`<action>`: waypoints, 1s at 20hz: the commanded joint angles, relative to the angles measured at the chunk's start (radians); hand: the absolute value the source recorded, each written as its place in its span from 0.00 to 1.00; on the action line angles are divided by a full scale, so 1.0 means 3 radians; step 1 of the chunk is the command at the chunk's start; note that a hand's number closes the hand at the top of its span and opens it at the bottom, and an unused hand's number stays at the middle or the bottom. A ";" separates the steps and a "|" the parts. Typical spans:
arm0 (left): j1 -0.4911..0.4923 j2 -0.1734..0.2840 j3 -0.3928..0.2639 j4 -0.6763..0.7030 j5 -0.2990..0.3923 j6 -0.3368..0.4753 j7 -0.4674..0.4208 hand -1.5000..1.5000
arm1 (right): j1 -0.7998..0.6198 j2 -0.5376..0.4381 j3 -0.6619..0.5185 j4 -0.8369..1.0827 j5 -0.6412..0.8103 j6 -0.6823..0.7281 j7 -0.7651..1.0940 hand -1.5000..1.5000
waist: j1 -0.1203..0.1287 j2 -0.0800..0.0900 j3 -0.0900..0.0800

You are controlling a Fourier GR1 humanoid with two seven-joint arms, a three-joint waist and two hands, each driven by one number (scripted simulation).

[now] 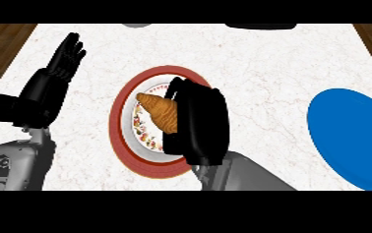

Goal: Pick the croissant from the plate and place it in the plate

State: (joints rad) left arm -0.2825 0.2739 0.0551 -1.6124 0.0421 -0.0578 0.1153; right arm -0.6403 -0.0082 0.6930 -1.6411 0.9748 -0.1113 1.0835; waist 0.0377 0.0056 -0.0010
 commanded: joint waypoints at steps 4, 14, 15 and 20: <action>-0.0088 0.0066 0.0083 0.0064 0.0083 -0.0107 0.0075 0.50 | -0.0691 0.0026 -0.0064 0.1233 -0.0472 -0.0686 0.0134 1.00 | 0.0012 0.0009 0.0001; -0.0182 -0.0016 0.0022 0.0164 0.0005 -0.0091 -0.0063 0.50 | -0.0819 0.0026 0.0160 0.2090 -0.1436 -0.1717 -0.0245 0.00 | 0.0132 0.0042 0.0002; -0.0232 -0.0079 -0.0040 0.0194 -0.0022 -0.0067 -0.0053 0.50 | -0.1004 0.0026 0.0116 0.2129 -0.1541 -0.1762 -0.0230 0.00 | 0.0156 0.0049 0.0002; -0.0356 -0.0079 -0.0026 0.0172 0.0018 -0.0065 0.0115 0.50 | -0.1074 0.0027 0.0237 0.2187 -0.1707 -0.2446 -0.0523 0.00 | 0.0145 0.0034 0.0005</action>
State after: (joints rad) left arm -0.3533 0.2581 0.0489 -1.5676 0.0414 -0.0808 0.1210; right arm -0.9276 -0.0041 0.7322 -1.0003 0.5074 -0.6615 0.9169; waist 0.0797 0.0180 0.0001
